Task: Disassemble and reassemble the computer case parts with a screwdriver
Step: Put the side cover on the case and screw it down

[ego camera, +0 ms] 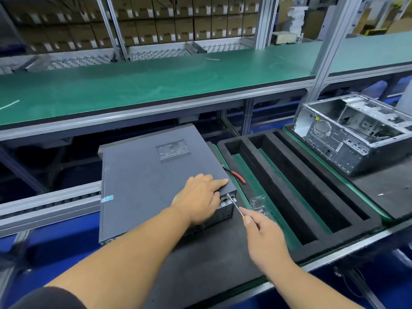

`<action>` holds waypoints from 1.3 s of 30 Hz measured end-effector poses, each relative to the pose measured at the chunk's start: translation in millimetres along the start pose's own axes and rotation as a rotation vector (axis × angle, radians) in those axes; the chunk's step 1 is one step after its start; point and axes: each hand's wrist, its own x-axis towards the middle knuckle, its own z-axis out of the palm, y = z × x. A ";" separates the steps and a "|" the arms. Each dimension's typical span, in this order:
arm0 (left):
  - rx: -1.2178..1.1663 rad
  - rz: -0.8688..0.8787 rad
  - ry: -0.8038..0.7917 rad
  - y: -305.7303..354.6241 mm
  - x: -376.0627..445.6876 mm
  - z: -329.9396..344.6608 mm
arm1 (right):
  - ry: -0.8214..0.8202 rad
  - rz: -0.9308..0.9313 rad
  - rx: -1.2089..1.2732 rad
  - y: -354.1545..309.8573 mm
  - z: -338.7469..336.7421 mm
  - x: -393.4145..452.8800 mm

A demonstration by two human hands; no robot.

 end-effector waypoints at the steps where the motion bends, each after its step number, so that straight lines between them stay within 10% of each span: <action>1: -0.123 -0.060 0.045 0.6 -0.6 -1.7 | 0.002 0.001 -0.019 0.0 2.7 0.8; 7: -1.063 -0.721 0.602 22.1 -41.0 -14.9 | 0.024 0.005 0.060 -8.3 12.5 8.3; 15: -1.958 -1.110 0.624 26.5 -119.2 7.7 | -0.016 -0.039 0.016 -16.7 -1.9 -0.5; 24: -1.935 -0.978 0.680 6.7 -161.3 10.1 | -0.417 -0.193 -0.001 -43.4 46.1 -85.4; 39: -2.079 -0.962 0.552 -9.3 -169.6 -0.4 | -0.479 -0.182 -0.040 -52.2 70.3 -89.2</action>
